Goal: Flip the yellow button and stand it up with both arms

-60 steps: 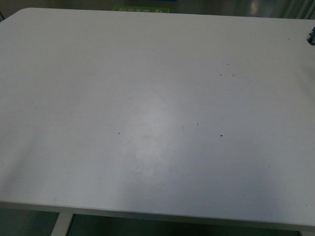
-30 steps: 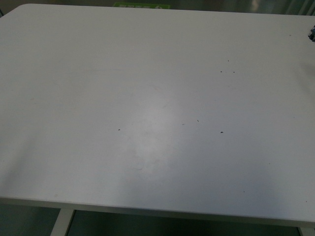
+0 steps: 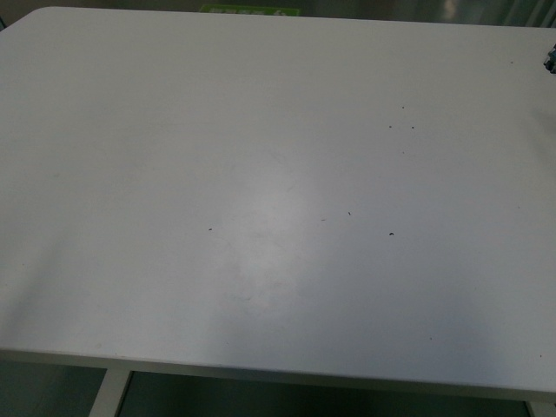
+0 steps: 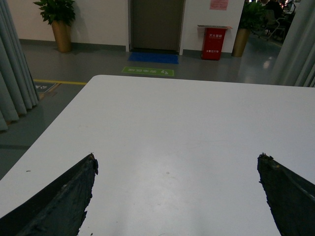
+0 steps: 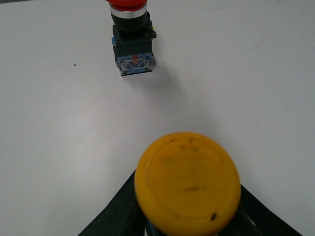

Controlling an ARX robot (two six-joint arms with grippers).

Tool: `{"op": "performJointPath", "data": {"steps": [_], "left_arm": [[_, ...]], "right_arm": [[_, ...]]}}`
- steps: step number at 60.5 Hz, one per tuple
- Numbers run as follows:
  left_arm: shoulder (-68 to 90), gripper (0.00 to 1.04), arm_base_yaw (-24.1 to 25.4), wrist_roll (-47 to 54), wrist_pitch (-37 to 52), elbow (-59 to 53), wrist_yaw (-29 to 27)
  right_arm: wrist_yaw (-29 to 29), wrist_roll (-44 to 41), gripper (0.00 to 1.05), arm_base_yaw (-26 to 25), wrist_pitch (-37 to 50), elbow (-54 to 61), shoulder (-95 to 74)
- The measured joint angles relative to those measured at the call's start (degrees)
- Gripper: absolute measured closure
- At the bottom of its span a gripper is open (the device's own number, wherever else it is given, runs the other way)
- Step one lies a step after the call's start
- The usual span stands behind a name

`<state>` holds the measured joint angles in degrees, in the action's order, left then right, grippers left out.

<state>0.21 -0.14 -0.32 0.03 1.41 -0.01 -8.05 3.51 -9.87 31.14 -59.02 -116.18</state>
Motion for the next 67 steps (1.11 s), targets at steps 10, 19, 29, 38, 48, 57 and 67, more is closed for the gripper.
{"op": "performJointPath", "data": {"steps": [10, 19, 29, 38, 48, 57, 67], "left_arm": [[0.00, 0.07, 0.00, 0.00, 0.00, 0.00, 0.00], [0.00, 0.07, 0.00, 0.00, 0.00, 0.00, 0.00], [0.00, 0.07, 0.00, 0.00, 0.00, 0.00, 0.00], [0.00, 0.07, 0.00, 0.00, 0.00, 0.00, 0.00], [0.00, 0.07, 0.00, 0.00, 0.00, 0.00, 0.00], [0.00, 0.07, 0.00, 0.00, 0.00, 0.00, 0.00], [0.00, 0.07, 0.00, 0.00, 0.00, 0.00, -0.02]], "right_arm": [[0.48, 0.68, 0.31, 0.28, -0.44, 0.17, 1.81], [0.63, 1.11, 0.08, 0.68, -1.07, 0.17, 3.17], [1.14, 1.75, 0.07, 1.20, -1.84, 0.17, 4.46], [2.05, 2.62, 0.07, 1.70, -2.36, 0.24, 6.36], [5.35, 7.63, 0.07, 1.95, -4.15, 0.72, 10.95], [11.69, 16.52, 0.07, 1.81, -4.98, 4.46, 19.56], [18.34, 22.77, 0.07, 1.84, -3.10, 13.03, 29.68]]}}
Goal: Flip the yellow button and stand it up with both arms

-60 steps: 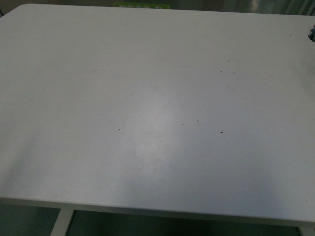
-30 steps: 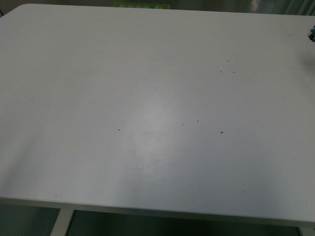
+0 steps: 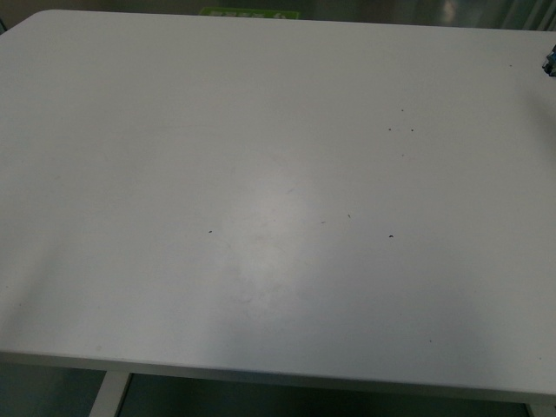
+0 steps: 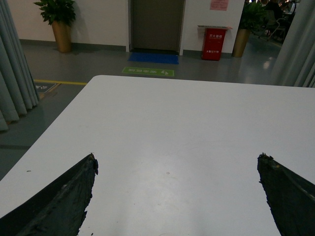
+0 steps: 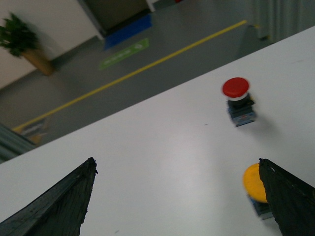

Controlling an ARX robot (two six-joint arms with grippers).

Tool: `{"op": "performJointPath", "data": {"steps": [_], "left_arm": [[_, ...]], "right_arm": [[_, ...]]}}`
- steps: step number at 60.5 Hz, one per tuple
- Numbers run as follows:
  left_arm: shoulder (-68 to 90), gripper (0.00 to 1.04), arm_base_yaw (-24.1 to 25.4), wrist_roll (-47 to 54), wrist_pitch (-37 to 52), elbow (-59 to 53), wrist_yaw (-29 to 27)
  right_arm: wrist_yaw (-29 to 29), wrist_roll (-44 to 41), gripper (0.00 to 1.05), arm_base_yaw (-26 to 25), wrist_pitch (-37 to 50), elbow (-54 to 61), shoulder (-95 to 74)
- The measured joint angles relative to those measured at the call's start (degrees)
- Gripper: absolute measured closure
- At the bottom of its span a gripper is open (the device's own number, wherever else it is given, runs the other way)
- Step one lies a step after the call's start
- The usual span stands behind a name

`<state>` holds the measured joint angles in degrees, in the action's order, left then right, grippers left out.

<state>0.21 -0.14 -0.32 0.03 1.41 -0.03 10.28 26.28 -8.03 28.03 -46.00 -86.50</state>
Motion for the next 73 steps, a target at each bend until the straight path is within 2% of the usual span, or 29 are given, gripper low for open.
{"op": "performJointPath", "data": {"steps": [3, 7, 10, 19, 33, 36, 42, 67, 73], "left_arm": [[0.02, 0.07, 0.00, 0.00, 0.00, 0.00, 0.02], [-0.02, 0.07, 0.00, 0.00, 0.00, 0.00, 0.00], [0.00, 0.07, 0.00, 0.00, 0.00, 0.00, 0.00], [-0.02, 0.07, 0.00, 0.00, 0.00, 0.00, 0.02], [-0.02, 0.07, 0.00, 0.02, 0.00, 0.00, 0.02], [-0.02, 0.07, 0.00, 0.02, 0.00, 0.00, 0.00], [-0.02, 0.07, 0.00, 0.02, 0.00, 0.00, 0.02], [-0.02, 0.07, 0.00, 0.00, 0.00, 0.00, 0.00], [-0.02, 0.07, 0.00, 0.00, 0.00, 0.00, 0.02]], "right_arm": [[-0.59, -0.66, 0.09, 0.22, 1.99, 1.33, 0.98], [-3.67, -10.58, 0.25, 0.98, 15.67, 7.63, 1.86], [-4.37, -18.08, 0.37, 1.68, 20.57, 12.83, 3.74], [-5.55, -24.26, 0.64, 3.04, 23.32, 21.20, 10.14], [-6.93, -25.77, 1.02, 4.37, 23.89, 29.66, 17.40], [-9.66, -26.01, 1.01, 5.88, 23.82, 31.26, 19.21], [-10.01, -26.05, 1.01, 7.74, 23.02, 34.21, 23.10], [-10.23, -26.05, 1.01, 7.93, 15.91, 41.33, 37.03], [-10.25, -26.05, 1.01, 7.93, 18.03, 43.78, 38.05]]}}
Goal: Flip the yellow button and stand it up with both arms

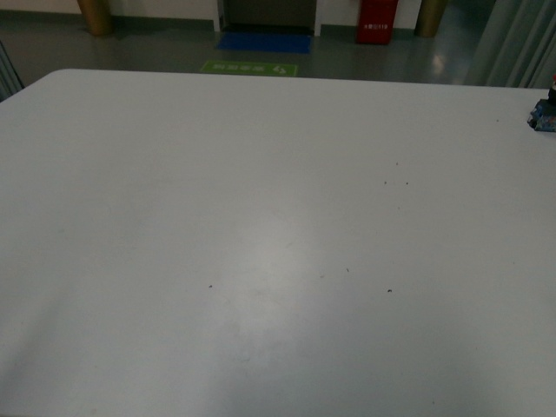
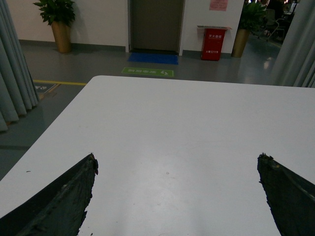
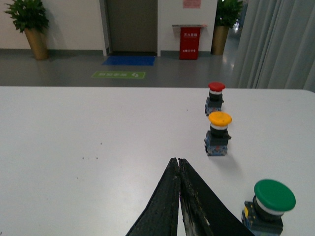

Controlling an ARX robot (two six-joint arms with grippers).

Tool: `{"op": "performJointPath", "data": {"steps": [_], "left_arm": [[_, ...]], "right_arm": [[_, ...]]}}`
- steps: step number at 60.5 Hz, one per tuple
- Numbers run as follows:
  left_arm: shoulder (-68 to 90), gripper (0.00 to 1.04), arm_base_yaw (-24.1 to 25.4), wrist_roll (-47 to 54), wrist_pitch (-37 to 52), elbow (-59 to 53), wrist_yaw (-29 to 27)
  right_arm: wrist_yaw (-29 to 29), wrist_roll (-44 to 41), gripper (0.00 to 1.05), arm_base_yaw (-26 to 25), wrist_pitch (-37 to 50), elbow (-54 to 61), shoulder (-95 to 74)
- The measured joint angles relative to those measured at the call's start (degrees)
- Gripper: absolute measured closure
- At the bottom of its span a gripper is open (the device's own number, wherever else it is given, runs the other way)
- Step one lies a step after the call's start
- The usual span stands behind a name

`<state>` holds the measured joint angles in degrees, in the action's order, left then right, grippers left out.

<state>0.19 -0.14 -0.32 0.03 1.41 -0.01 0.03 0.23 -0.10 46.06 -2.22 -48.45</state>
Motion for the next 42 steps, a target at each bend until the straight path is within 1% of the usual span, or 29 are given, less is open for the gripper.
{"op": "performJointPath", "data": {"steps": [42], "left_arm": [[0.00, 0.07, 0.00, 0.00, 0.00, 0.00, -0.02]], "right_arm": [[0.00, 0.00, 1.01, 0.00, -23.08, 1.95, 25.44]]}}
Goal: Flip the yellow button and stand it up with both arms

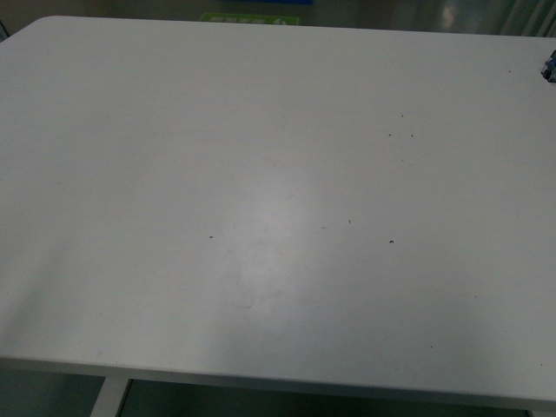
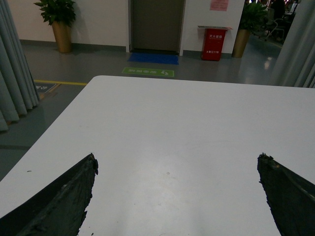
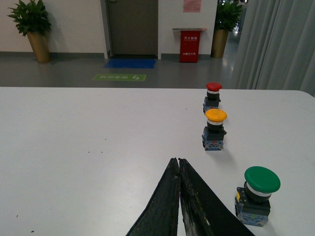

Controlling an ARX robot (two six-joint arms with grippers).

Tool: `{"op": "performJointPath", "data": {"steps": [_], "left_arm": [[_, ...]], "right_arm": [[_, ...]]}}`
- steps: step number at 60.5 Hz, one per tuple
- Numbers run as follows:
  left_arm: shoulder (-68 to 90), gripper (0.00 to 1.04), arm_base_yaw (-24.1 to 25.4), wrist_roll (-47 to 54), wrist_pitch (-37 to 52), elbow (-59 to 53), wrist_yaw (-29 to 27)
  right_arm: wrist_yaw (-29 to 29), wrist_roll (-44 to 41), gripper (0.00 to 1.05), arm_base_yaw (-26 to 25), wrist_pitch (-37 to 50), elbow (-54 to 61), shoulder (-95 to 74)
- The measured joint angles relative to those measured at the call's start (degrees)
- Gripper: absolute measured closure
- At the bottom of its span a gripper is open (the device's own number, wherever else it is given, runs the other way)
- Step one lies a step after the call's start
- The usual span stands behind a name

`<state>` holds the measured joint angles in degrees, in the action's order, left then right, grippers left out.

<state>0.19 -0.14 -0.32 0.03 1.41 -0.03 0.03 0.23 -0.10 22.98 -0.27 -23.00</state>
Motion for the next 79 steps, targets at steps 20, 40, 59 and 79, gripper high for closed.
{"op": "performJointPath", "data": {"steps": [20, 40, 59, 79], "left_arm": [[0.00, 0.07, 0.00, 0.02, 0.00, 0.00, 0.02], [0.00, 0.07, 0.00, 0.02, 0.00, 0.00, 0.00], [0.00, 0.07, 0.00, 0.02, 0.00, 0.00, 0.00], [0.00, 0.07, 0.00, 0.02, 0.00, 0.00, 0.00]], "right_arm": [[0.00, 0.00, 1.01, 0.00, -7.06, 0.00, 7.26], [0.02, 0.00, 1.01, 0.00, -12.04, 0.00, 12.28], [0.02, -0.02, 1.01, 0.00, -22.91, -0.04, 22.71], [0.04, -0.09, 0.72, 0.00, -22.95, -0.04, 22.75]]}}
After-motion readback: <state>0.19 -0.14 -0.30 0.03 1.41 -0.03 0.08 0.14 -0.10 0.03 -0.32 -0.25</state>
